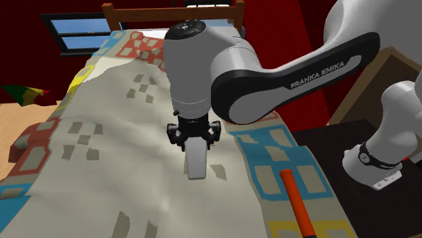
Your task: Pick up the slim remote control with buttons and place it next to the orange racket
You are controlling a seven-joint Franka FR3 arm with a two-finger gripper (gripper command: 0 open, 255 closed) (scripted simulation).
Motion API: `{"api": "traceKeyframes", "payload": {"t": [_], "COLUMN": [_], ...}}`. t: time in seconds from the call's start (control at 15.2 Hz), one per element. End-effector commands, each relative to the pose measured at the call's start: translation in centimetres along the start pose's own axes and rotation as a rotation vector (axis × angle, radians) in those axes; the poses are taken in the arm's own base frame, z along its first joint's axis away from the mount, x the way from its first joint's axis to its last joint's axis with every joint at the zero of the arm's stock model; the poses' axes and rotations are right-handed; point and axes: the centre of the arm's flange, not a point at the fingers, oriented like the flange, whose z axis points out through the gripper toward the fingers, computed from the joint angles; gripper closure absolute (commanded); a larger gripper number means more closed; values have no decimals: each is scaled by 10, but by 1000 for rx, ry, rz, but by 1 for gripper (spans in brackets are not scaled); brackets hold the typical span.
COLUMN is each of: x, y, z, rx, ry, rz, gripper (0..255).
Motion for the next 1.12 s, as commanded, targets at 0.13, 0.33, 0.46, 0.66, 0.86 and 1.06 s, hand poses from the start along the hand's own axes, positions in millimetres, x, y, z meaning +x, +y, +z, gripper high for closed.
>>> {"api": "traceKeyframes", "payload": {"t": [0.13,0.33,0.46,0.66,0.86,1.06], "x": [-53,-105,-105,-105,-105,-105], "y": [-5,-12,-12,-12,-12,-12], "z": [-2,-2,8,24,40,56], "rx": [1,1,1,1,1,1], "ry": [0,0,0,0,0,0], "rz": [1,1,1,1,1,1], "gripper": [255,255,255,255,255,255]}}
